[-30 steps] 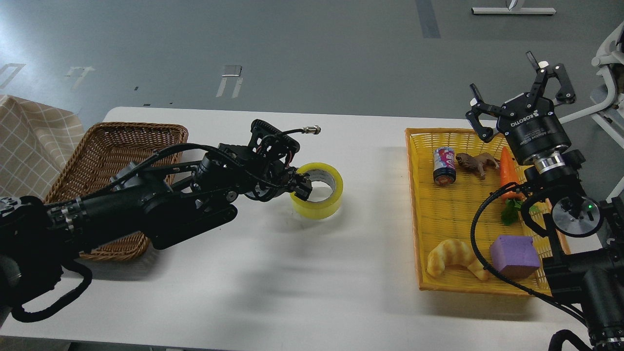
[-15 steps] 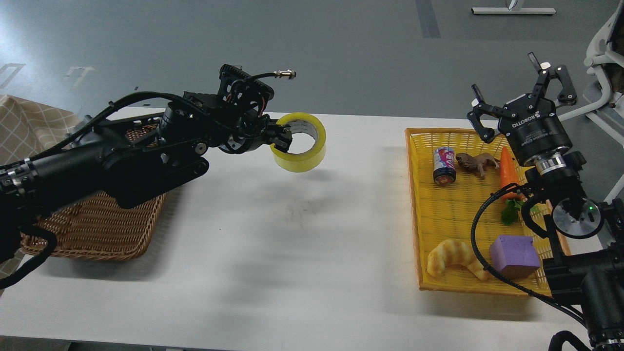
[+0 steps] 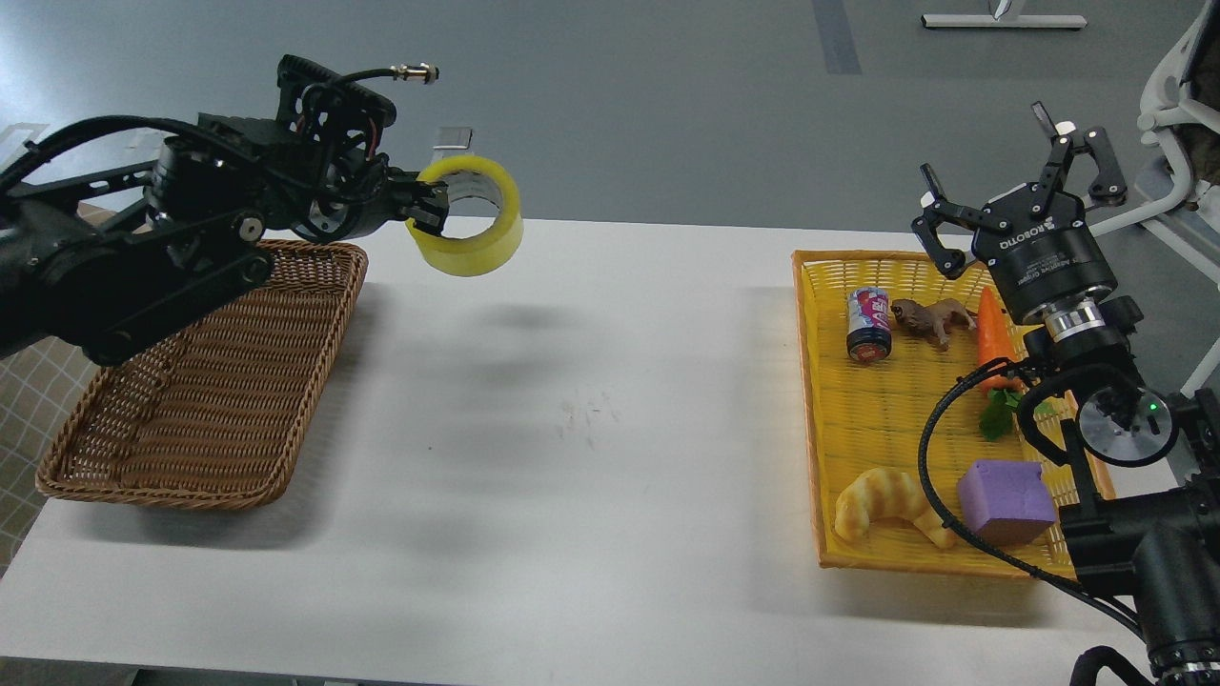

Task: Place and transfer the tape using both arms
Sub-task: 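Lift the tape roll and carry it over the wicker basket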

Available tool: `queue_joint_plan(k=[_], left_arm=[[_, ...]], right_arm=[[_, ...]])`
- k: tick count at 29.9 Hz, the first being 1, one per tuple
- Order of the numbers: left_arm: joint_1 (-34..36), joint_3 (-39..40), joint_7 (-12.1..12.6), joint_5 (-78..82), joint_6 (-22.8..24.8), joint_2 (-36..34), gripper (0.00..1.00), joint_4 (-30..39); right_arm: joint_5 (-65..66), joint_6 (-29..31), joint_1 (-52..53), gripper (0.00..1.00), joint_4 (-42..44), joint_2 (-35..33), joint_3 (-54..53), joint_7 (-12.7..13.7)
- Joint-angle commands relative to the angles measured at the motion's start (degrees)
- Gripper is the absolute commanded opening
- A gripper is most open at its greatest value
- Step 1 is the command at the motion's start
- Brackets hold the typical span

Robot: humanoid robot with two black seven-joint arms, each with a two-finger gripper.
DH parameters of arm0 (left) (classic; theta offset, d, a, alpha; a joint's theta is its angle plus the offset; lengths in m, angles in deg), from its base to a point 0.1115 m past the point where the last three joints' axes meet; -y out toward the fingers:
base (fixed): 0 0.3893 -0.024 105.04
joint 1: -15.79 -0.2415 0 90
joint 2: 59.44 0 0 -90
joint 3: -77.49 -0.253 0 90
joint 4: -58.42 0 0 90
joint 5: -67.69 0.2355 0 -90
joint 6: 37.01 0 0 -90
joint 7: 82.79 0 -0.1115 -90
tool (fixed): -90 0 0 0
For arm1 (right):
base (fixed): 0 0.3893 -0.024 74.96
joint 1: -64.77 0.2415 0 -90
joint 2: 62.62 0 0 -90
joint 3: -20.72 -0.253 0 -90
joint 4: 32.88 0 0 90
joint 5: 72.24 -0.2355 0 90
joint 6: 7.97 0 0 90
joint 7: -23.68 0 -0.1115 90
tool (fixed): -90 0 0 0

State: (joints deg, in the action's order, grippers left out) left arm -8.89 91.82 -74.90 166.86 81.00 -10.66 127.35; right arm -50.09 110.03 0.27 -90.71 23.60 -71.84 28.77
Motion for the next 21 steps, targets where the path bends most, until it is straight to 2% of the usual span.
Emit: queue_joint_plan(k=[1, 10, 21], left_arm=[[0.0, -0.3, -1.4, -0.1, 0.0, -4.1, 0.00, -0.1], [-0.9, -0.8, -3.5, -0.8, 0.0, -10.9, 0.00, -1.1], [-6.4, -0.8, -6.4, -0.8, 0.0, -16.1, 0.00, -4.4]], right_arm=[[0.0, 0.0, 0.1, 1.00, 0.1, 0.0, 0.0, 0.0], [0.0, 0.0, 0.3, 1.00, 0.2, 0.1, 0.0, 0.0], [0.0, 0.0, 0.0, 1.00, 0.2, 0.0, 0.0, 0.0]])
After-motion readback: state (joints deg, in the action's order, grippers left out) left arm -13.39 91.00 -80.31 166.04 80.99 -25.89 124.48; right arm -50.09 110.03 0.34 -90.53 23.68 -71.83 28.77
